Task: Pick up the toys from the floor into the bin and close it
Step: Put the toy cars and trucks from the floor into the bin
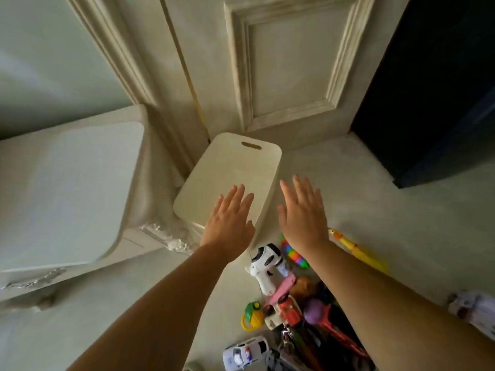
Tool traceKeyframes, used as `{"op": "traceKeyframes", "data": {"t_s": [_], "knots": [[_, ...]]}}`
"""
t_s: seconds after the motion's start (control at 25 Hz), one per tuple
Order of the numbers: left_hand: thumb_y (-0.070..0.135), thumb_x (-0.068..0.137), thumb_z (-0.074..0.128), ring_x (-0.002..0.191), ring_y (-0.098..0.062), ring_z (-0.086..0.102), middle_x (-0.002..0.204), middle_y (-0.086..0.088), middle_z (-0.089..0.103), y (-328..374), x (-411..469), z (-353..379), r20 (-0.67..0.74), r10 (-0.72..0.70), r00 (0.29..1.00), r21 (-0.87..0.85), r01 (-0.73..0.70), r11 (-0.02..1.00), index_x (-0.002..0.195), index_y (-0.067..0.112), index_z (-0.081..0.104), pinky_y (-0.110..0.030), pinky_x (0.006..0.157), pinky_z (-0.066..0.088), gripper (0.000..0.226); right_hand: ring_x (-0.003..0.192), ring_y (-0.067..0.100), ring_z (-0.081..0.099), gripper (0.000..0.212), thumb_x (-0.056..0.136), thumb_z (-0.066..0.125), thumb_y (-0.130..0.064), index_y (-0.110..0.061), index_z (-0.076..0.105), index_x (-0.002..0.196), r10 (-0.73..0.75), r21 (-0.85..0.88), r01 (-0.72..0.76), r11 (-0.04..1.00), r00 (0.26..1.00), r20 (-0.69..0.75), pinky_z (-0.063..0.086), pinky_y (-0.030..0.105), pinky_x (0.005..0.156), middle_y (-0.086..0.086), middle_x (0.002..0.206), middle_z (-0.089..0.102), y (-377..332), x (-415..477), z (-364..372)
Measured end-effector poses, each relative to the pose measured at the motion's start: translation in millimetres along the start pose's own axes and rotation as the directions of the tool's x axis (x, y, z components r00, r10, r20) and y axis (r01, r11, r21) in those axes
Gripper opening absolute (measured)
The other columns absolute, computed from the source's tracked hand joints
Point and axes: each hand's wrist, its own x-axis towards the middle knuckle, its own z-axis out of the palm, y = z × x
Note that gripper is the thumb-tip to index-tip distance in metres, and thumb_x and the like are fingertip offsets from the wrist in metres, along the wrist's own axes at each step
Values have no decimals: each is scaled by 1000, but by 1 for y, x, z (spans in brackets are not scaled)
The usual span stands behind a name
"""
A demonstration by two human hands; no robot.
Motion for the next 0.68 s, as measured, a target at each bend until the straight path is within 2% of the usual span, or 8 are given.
{"op": "traceKeyframes", "data": {"t_s": [0.12,0.24,0.36,0.48,0.68], "knots": [[22,90,50,150,-20,-7,163,-5,0,-18,8,55,191,-32,981,92,15,996,154,19,10,-38,120,-6,75,150,27,9,55,101,29,-35,-24,15,154,32,7,-33,999,999,28,13,45,120,7,163,9,17,-11,49],[24,89,53,148,-24,16,157,-7,27,-32,8,94,327,-85,941,145,38,989,151,17,21,-42,122,3,70,150,26,10,55,101,30,-32,-25,14,154,66,39,-69,997,994,83,14,42,121,6,163,6,36,-37,79],[27,95,47,132,-22,45,139,-1,53,-30,3,104,297,-111,948,235,40,971,141,24,42,-37,116,22,46,148,26,16,55,101,32,-32,-25,16,153,113,50,-117,992,990,88,19,39,120,7,163,9,39,-75,77],[17,95,44,117,-19,57,125,2,62,-20,-14,94,306,-90,948,237,16,971,124,27,58,-29,95,41,35,146,25,23,55,101,33,-34,-23,18,153,108,67,-113,991,992,71,23,34,116,7,162,11,31,-109,62],[10,93,43,116,-18,58,123,3,63,-3,-71,89,262,-56,964,346,-39,938,122,26,61,-26,94,41,38,145,24,25,55,101,35,-34,-21,21,153,100,100,-100,990,995,4,26,34,113,8,162,14,33,-168,41]]}}
